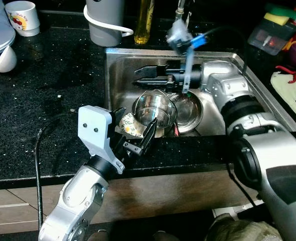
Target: Kitchen organization
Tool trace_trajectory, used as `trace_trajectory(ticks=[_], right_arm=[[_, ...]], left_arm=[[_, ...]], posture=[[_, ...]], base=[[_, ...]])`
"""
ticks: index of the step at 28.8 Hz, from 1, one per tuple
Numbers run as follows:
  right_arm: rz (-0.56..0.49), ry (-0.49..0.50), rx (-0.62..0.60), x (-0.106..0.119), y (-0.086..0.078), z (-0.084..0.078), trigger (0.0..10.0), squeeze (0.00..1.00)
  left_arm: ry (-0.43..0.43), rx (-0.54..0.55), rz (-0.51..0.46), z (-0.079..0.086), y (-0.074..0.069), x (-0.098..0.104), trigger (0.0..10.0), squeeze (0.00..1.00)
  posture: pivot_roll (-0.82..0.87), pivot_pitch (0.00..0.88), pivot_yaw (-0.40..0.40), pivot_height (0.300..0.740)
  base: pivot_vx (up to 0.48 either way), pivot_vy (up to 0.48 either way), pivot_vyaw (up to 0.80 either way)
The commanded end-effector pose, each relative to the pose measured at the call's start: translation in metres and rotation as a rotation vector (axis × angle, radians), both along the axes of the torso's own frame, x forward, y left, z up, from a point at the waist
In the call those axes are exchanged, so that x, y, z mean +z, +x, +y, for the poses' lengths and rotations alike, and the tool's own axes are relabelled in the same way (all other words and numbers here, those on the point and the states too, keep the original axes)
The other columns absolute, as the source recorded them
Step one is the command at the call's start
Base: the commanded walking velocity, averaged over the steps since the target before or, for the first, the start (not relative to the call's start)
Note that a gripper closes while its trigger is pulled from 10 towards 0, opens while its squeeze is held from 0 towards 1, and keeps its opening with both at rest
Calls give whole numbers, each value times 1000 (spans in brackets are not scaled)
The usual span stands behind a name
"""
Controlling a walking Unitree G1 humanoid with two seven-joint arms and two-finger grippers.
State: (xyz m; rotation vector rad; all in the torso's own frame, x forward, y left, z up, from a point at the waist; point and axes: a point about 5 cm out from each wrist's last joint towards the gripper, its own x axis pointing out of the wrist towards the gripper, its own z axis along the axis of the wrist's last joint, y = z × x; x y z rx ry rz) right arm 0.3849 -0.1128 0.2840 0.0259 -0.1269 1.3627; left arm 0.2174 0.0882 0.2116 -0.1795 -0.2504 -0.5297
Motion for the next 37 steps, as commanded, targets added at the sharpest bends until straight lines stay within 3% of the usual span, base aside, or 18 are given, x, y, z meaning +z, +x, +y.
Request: trace_trajectory(ticks=[1,2,3,5,6,8,10,19,26,37], right_arm=[[-11,153,-8,9,-3,-8,10000,0],[12,278,6,10,-8,-11,10000,0],[12,278,6,10,-8,-11,10000,0],[20,498,79,10,-28,-15,10000,0],[20,498,79,10,-28,-15,10000,0],[22,666,137,11,-47,-22,10000,0],[29,706,147,11,-50,-24,10000,0],[69,713,108,6,-57,-19,10000,0],[173,647,-34,-14,-56,-3,10000,0],[209,590,-110,-29,-61,2,10000,0]], left_arm=[[10,-10,34,-1,2,-6,10000,0],[15,-2,44,0,3,-8,10000,0],[15,-2,44,0,3,-8,10000,0],[21,8,68,2,6,-12,10000,0],[21,8,68,2,6,-12,10000,0],[28,7,82,3,9,-14,10000,0],[36,1,81,3,11,-14,10000,0],[62,5,70,4,18,-8,10000,0],[81,27,94,6,17,-13,10000,0],[90,23,104,5,17,-16,10000,0]], posture=[[122,67,-101,740],[119,66,-96,740],[119,66,-96,740],[114,63,-80,740],[114,63,-80,740],[106,60,-62,740],[100,57,-54,740],[112,56,-49,740],[114,65,-51,740],[102,74,-44,740]], base=[[0,0,0],[0,0,0],[0,0,0],[0,0,0],[0,0,0],[0,0,0],[0,0,0],[0,0,0],[-307,0,0],[-347,0,0]])
